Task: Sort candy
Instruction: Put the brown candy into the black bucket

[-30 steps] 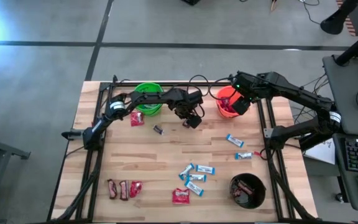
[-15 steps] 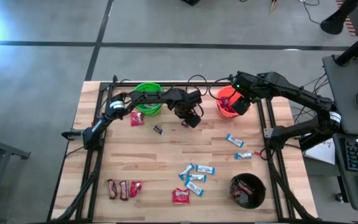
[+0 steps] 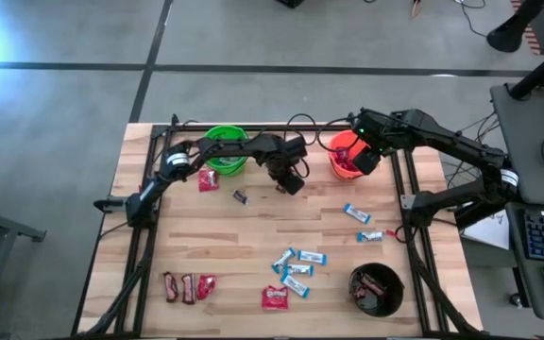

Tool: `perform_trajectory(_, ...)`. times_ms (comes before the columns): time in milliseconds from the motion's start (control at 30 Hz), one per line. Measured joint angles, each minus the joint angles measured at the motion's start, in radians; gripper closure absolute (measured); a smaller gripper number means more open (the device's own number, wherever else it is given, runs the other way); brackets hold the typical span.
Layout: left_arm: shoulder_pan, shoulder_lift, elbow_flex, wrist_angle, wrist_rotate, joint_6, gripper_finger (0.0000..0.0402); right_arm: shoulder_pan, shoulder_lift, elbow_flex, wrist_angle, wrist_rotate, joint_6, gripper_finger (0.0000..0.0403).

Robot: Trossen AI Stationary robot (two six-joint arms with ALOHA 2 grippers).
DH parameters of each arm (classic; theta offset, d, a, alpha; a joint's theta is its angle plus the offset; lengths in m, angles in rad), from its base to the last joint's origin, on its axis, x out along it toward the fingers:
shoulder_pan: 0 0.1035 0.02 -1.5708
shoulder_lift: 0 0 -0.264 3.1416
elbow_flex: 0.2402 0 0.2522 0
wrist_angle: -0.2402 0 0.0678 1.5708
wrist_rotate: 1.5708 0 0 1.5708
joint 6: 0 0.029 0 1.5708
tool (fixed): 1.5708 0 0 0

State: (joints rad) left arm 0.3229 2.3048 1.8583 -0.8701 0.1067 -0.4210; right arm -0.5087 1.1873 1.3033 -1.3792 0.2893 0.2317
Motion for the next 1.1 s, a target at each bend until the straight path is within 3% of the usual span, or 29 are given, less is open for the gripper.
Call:
perform_trajectory(233,-0.004,0.004,0.092,-0.111,0.039,0.125,0.0398,0.000,0.000,0.000,0.000,-0.014,0.003,0.0229)
perform_trajectory(567,-0.004,0.004,0.292,-0.380,0.013,0.360,0.0399,0.000,0.000,0.000,0.080,-0.165,0.016,0.0229)
perform_trajectory(833,0.011,0.004,0.494,-0.576,-0.138,0.480,0.0398,0.001,0.000,0.000,0.092,-0.249,0.089,0.0229)
perform_trajectory(1100,0.041,-0.091,0.470,-0.562,-0.148,0.507,0.0396,0.025,0.000,0.000,0.210,-0.273,0.157,0.0229)
